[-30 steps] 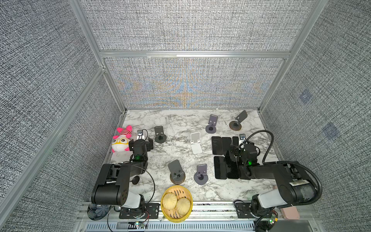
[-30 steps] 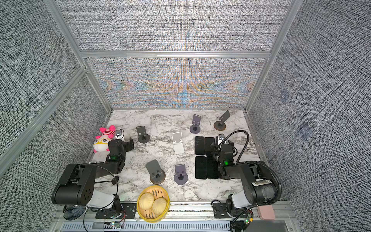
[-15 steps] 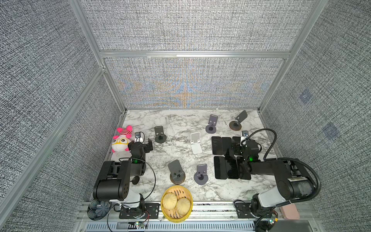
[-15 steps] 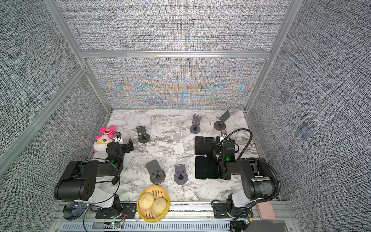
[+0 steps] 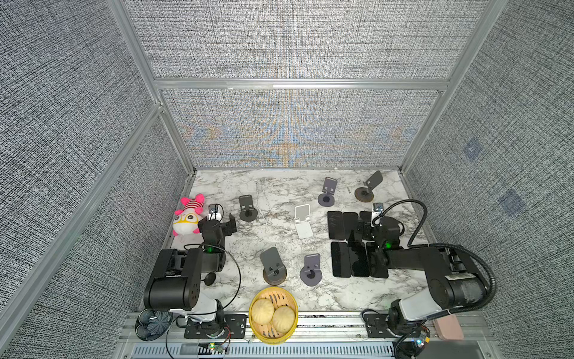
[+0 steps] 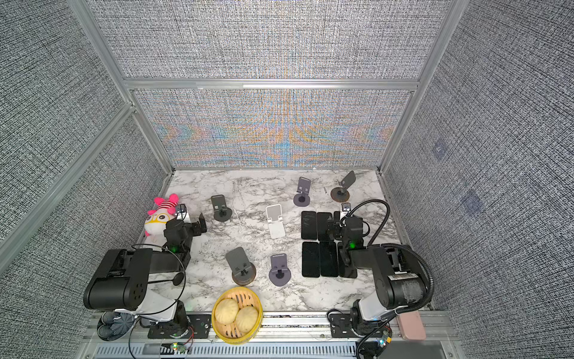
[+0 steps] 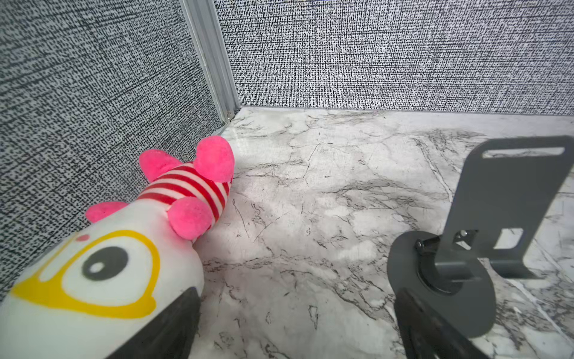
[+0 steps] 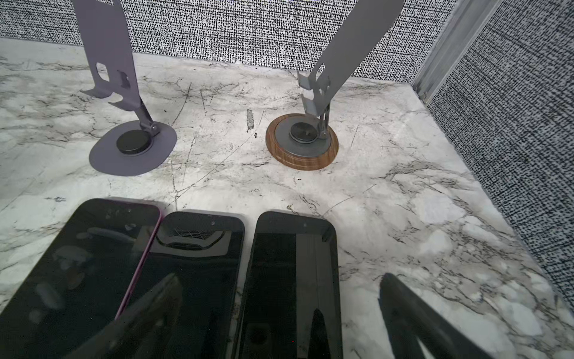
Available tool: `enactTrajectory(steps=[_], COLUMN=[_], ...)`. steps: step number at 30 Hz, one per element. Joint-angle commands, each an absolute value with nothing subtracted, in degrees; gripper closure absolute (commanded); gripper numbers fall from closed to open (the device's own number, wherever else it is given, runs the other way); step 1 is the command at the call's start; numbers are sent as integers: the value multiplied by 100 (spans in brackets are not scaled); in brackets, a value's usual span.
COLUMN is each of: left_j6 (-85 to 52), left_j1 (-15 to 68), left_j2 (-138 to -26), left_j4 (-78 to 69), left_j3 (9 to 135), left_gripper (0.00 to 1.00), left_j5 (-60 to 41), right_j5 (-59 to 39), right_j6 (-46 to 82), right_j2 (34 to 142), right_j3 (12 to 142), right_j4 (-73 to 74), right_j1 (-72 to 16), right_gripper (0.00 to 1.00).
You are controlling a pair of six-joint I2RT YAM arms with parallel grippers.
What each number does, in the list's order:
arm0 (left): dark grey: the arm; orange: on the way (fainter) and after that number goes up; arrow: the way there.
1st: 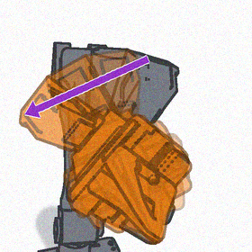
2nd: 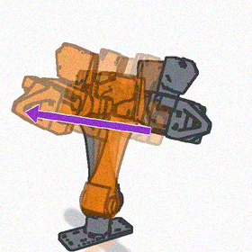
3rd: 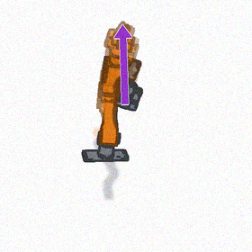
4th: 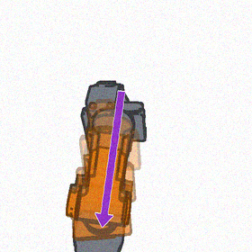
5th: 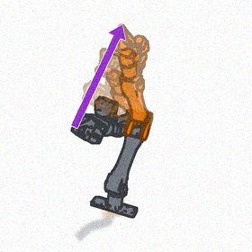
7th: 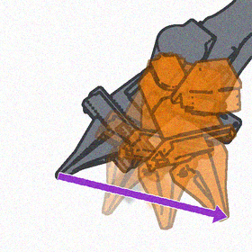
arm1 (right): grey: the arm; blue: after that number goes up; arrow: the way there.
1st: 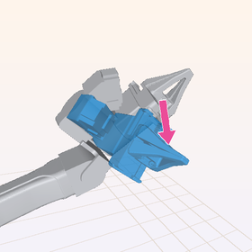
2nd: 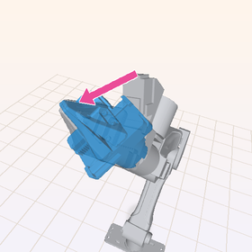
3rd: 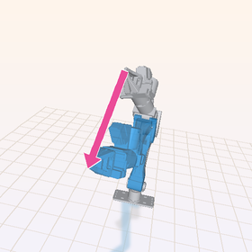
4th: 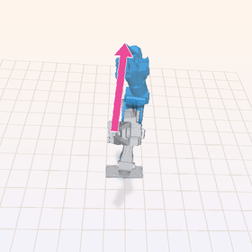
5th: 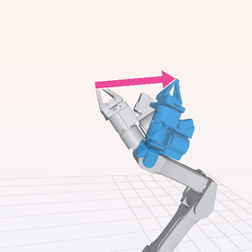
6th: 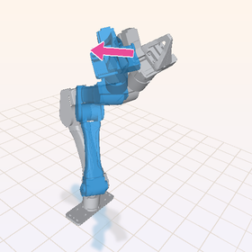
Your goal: Remove the phone from the phone stand
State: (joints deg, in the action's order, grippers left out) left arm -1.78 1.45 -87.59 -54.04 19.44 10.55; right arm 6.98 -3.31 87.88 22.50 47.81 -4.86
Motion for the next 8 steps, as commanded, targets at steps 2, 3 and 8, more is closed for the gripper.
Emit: enactTrajectory(steps=[2, 3, 8], left_j6=[-220, -220, -220], left_j1=[144, 149, 149], left_j2=[-8771, -8771, -8769], left_j4=[-5528, -5522, -5528], left_j3=[1962, 1961, 1967], left_gripper=[2, 2, 2], left_j5=[1037, 1037, 1037], right_j5=[653, 614, 580], right_j6=[-266, -248, -237], right_j2=[8798, 8798, 8776], right_j3=[2290, 2308, 2276], right_j4=[4821, 4787, 4817], right_j1=[-490, -463, -431], right_gripper=[1, 1, 1])
